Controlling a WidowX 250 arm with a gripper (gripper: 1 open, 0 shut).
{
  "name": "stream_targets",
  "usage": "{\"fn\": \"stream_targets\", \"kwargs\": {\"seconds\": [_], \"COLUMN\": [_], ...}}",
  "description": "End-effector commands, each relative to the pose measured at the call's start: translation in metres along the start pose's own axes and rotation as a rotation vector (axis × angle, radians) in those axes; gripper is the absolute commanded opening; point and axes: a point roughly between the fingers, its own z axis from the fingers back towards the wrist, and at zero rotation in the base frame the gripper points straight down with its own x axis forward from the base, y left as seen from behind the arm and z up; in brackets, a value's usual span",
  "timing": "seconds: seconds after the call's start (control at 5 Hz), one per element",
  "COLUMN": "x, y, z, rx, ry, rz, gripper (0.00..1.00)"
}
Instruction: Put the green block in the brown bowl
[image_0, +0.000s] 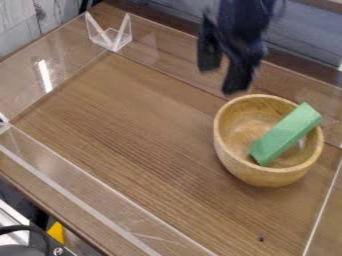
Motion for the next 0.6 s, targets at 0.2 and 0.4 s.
{"fn": "stream_targets", "kwargs": {"seconds": [0.2, 0.4], "x": [-0.040, -0.036], "y": [0.011, 0.014], "z": [0.033, 0.023], "rx": [0.062, 0.079], "ry": [-0.085, -0.112], "rz": [0.097, 0.084], "gripper": [1.00, 0.00]}}
